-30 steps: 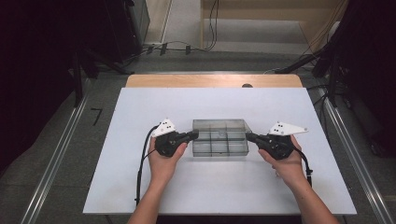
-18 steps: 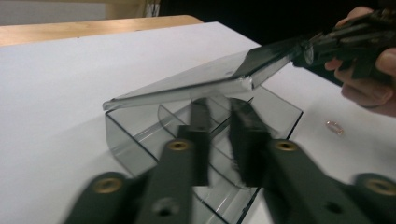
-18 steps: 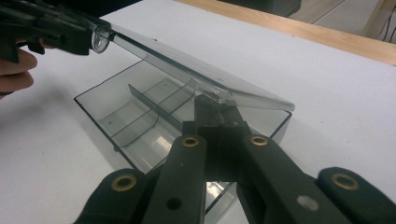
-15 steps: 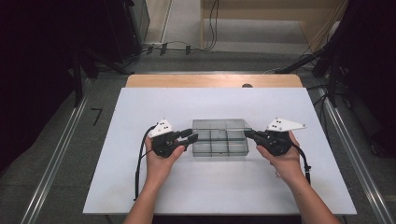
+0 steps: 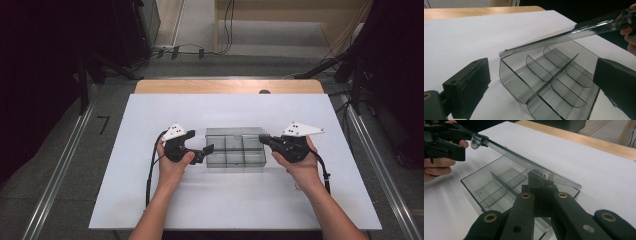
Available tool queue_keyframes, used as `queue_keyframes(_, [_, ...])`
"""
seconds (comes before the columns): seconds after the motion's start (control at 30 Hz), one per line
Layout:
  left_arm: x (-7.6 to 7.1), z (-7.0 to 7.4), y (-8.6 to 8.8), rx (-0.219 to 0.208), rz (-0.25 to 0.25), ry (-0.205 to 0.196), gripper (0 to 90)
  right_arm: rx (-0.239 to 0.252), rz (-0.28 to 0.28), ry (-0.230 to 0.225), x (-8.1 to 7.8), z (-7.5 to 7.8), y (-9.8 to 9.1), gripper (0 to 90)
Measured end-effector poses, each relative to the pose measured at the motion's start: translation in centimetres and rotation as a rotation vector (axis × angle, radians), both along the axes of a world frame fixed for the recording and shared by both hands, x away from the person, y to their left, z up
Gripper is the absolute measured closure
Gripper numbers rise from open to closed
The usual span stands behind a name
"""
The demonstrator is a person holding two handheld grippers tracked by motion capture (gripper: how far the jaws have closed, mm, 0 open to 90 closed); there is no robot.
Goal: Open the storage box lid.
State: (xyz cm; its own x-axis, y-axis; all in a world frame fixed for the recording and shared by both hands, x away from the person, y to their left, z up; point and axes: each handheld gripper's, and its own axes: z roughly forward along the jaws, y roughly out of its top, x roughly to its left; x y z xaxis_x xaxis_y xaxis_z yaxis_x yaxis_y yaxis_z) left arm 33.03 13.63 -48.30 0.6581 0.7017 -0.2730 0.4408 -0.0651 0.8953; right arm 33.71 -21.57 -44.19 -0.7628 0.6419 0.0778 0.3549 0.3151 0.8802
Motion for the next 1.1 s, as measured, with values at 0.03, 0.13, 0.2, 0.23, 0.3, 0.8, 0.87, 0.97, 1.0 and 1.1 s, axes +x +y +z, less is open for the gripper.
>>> queue_keyframes(0.03, [0.2,0.0,-0.1,-0.002,-0.001,0.004,1.5,-0.001,-0.001,0.004,0.1,0.0,0.1,88.4])
queue_keyframes(0.13, [0.9,-0.1,-0.5,0.005,-0.005,0.001,6.5,-0.007,-0.001,0.006,0.4,0.0,0.2,88.4])
queue_keyframes(0.2, [1.2,-0.1,-0.8,0.015,0.005,-0.006,12.3,-0.011,-0.005,0.01,0.6,0.0,0.4,88.4])
queue_keyframes(0.23, [1.3,0.0,-0.9,0.019,0.006,-0.006,14.9,-0.015,-0.005,0.008,0.7,0.1,0.4,88.4])
queue_keyframes(0.3, [1.5,0.1,-1.1,0.022,0.011,-0.006,20.1,-0.015,-0.006,0.009,0.8,0.1,0.5,88.4])
queue_keyframes(0.8, [2.4,0.6,-1.1,0.014,0.037,-0.014,42.4,0.042,0.105,0.012,0.2,0.7,-1.5,62.0])
queue_keyframes(0.87, [2.5,0.6,-1.1,0.002,0.04,-0.011,44.1,0.05,0.107,0.006,0.1,0.8,-1.8,55.6])
queue_keyframes(0.97, [2.7,0.7,-1.0,-0.004,0.043,-0.009,46.2,0.069,0.092,0.001,0.3,0.8,-2.1,42.4])
queue_keyframes(1.0, [2.8,0.7,-1.0,-0.006,0.044,-0.008,46.4,0.076,0.081,0.002,0.3,0.8,-2.1,36.9])
queue_keyframes(1.1, [2.9,0.8,-1.0,-0.003,0.044,-0.009,47.1,0.076,0.05,-0.005,0.5,0.8,-2.1,25.7])
